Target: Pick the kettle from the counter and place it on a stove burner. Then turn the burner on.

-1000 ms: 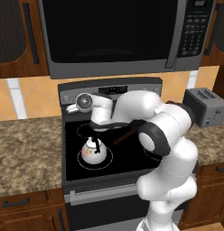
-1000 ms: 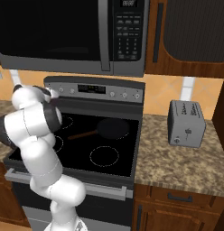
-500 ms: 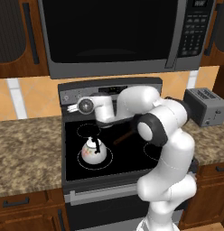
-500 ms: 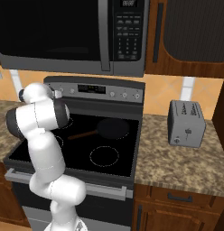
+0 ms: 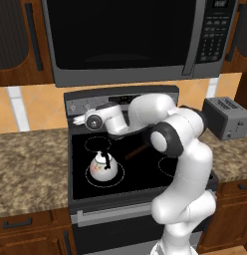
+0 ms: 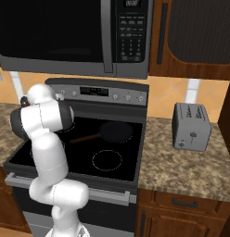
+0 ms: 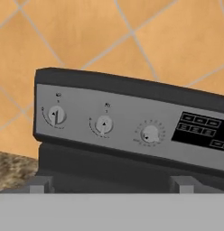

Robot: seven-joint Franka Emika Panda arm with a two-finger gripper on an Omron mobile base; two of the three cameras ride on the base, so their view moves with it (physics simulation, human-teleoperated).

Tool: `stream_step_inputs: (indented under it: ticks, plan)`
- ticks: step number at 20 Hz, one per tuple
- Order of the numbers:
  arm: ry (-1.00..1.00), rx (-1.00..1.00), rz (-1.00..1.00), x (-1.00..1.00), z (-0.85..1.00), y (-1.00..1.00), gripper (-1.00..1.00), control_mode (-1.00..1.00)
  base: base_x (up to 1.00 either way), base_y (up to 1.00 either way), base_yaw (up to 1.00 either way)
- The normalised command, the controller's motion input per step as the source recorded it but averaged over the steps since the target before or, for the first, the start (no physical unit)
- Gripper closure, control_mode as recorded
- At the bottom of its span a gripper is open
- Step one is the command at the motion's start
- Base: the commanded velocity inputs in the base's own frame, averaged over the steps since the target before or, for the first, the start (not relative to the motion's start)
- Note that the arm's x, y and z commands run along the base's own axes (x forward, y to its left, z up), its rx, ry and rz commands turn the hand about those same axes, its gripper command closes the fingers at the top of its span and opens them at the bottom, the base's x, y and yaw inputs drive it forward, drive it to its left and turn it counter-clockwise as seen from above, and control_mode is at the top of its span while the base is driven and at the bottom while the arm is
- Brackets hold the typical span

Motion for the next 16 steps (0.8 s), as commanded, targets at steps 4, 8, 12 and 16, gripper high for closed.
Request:
stream_step_inputs:
  ticks: [4, 8, 12, 16]
  plan:
    - [-0.14, 0.00, -0.01, 0.07, 0.00, 0.38, -1.00, -1.00, 0.00, 0.00, 0.00]
    - [-0.03, 0.00, -0.03, 0.00, 0.00, 0.35, -1.00, -1.00, 0.00, 0.00, 0.00]
    - [0.00, 0.00, -0.10, 0.00, -0.10, 0.48, -1.00, -1.00, 0.00, 0.00, 0.00]
    - [0.00, 0.00, -0.14, 0.02, -0.02, 0.37, -1.00, -1.00, 0.00, 0.00, 0.00]
